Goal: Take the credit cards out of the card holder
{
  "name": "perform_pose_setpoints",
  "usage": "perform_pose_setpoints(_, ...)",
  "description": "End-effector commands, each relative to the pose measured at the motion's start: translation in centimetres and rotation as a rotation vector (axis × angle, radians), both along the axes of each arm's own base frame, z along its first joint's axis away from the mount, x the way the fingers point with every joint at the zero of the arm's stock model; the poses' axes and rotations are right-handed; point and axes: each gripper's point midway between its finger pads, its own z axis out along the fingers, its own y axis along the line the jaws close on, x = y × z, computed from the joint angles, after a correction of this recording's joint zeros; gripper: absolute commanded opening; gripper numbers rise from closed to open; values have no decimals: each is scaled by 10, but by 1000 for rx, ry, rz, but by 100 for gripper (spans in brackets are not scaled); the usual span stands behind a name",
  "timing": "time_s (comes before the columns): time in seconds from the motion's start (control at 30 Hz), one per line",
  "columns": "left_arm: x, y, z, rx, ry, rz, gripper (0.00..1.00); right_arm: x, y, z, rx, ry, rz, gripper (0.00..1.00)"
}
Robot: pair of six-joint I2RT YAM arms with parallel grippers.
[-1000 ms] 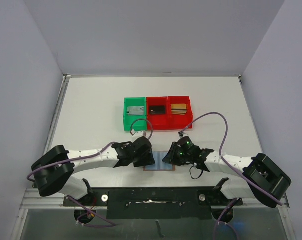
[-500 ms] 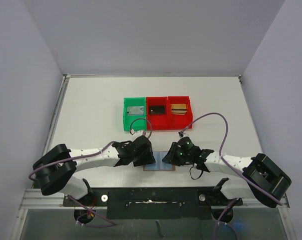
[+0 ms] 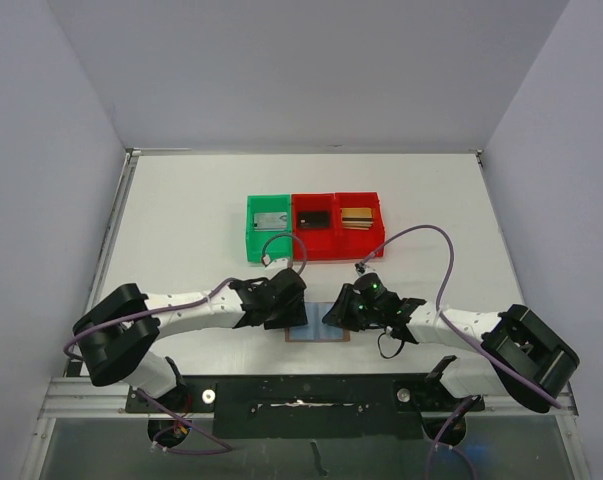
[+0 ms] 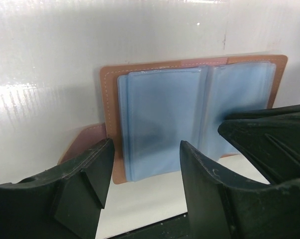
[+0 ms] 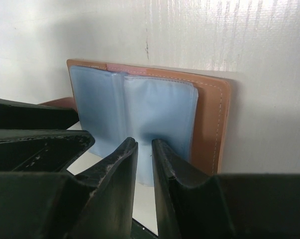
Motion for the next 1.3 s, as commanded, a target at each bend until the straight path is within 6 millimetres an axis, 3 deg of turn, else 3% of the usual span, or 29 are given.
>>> perform_pose_setpoints(0.0,2,-18,1,-38,-14,-38,53,-18,-28,-34,-150,79,-8,22)
perform_pose_setpoints(0.17,0,-15,-9,6,-7,-35,53,-17,-27,-33,-146,78,-7,22)
perform_pose_setpoints(0.43,-2,-55,12,-186,-34,-113,44,-19,-23,-35,-135,99,-4,21)
perform_pose_setpoints(0.57,-4,-66,22,-268,-38,-128,40,-20,-25,-36,-146,103,-6,21)
perform_pose_setpoints(0.73,-1,-66,30,-290,-60,-119,37,-21,-27,-38,-154,108,-8,21)
perform_pose_setpoints(1.0,6,-64,37,-240,-83,-115,18,-21,-28,-39,-160,109,-9,20)
perform_pose_setpoints(1.17,4,-67,42,-231,-76,-133,17,-22,-29,-42,-165,113,-8,20)
perform_pose_setpoints(1.27,3,-67,44,-220,-66,-135,24,-23,-30,-42,-164,113,-9,20)
